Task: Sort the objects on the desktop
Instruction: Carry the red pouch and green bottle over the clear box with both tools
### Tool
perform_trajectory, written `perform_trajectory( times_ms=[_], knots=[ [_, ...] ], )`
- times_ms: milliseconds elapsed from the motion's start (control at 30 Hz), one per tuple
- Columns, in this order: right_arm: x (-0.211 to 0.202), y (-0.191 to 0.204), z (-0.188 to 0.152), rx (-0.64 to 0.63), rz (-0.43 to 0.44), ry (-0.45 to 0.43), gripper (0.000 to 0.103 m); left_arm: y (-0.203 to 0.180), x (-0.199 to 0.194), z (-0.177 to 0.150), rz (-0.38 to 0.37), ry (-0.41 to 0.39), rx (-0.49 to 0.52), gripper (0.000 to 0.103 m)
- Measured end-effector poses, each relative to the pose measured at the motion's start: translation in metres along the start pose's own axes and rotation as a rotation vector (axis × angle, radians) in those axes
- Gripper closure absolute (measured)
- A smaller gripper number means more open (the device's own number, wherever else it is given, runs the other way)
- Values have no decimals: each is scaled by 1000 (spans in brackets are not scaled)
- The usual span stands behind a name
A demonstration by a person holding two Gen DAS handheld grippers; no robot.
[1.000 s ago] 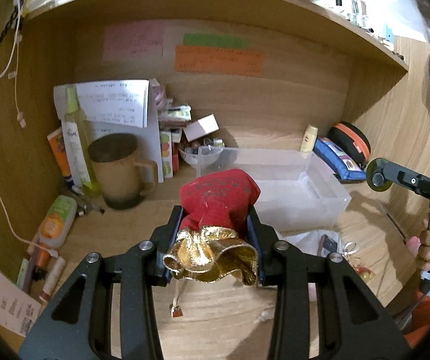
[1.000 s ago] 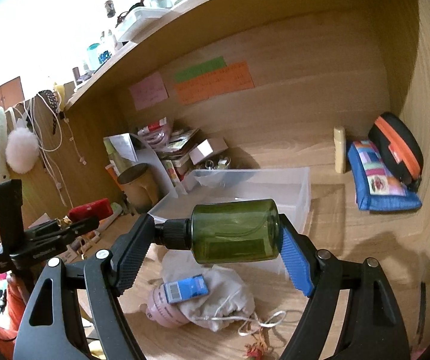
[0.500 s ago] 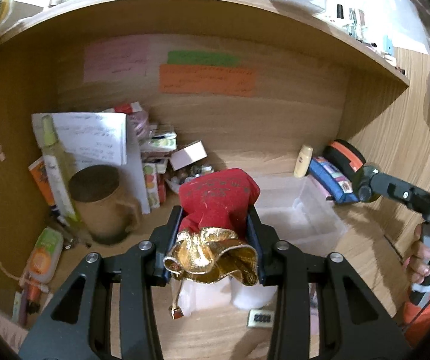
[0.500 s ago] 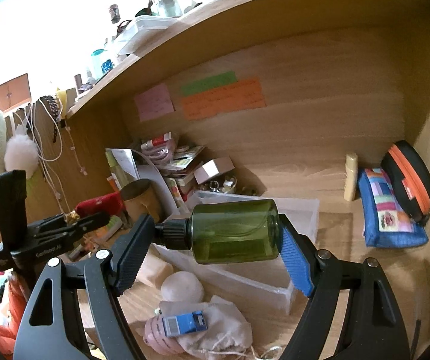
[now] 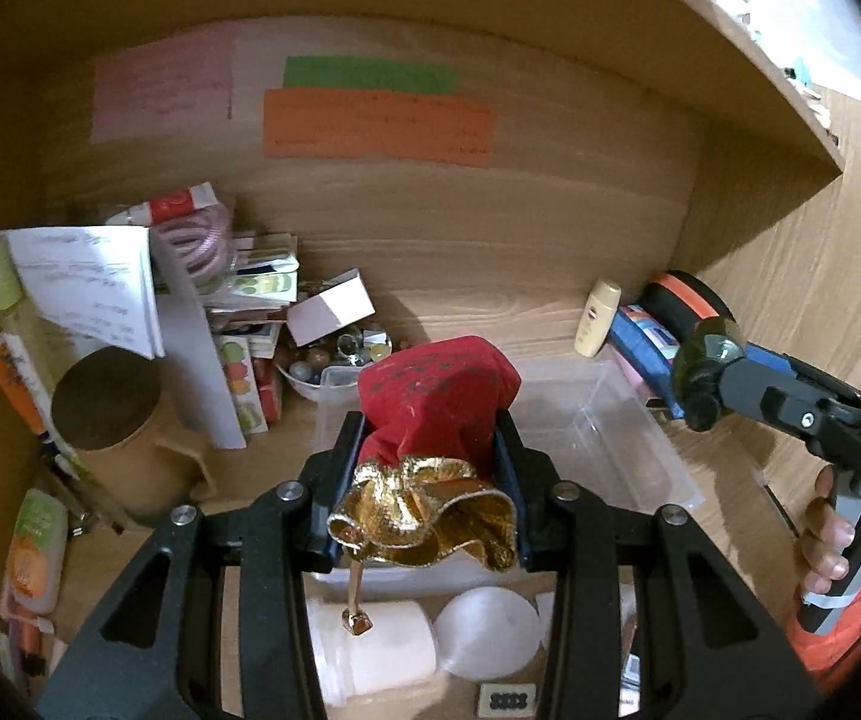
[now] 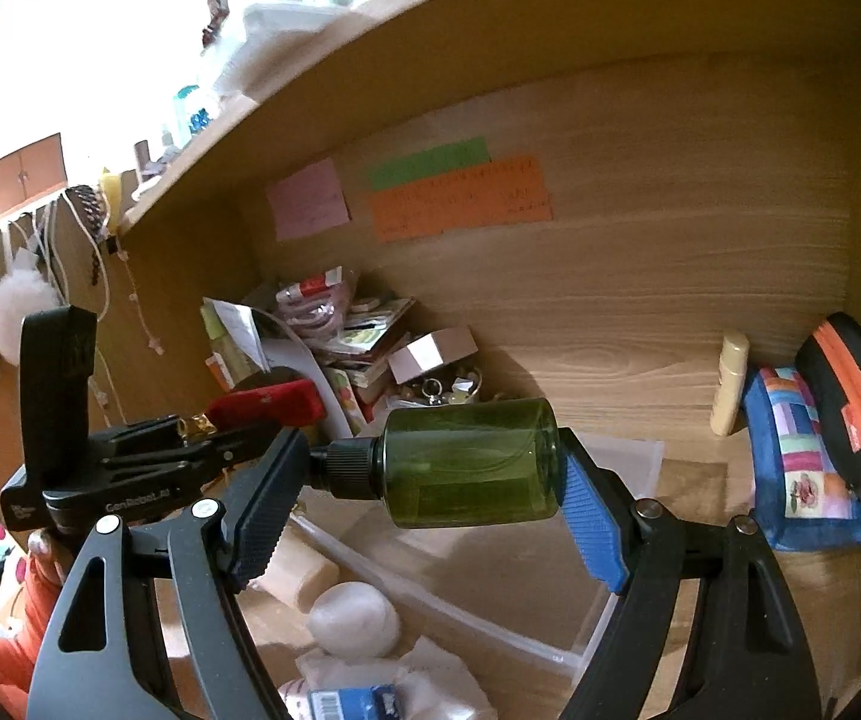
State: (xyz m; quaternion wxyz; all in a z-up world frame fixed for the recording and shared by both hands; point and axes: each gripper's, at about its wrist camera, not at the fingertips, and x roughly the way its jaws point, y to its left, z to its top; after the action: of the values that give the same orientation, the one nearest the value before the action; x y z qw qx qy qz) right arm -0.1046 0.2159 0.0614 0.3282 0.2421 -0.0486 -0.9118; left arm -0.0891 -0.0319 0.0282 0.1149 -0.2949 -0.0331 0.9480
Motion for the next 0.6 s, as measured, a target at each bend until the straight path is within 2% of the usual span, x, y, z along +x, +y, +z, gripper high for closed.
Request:
perform_trajectory(
  times_ms=[300,600],
  knots=[
    [41,-9,5,13,-32,63,25,4,31,10,-13,50,-2,63],
    [81,-32,-2,37,-56,174,25,10,68,5,-23,136,-8,63]
  ],
)
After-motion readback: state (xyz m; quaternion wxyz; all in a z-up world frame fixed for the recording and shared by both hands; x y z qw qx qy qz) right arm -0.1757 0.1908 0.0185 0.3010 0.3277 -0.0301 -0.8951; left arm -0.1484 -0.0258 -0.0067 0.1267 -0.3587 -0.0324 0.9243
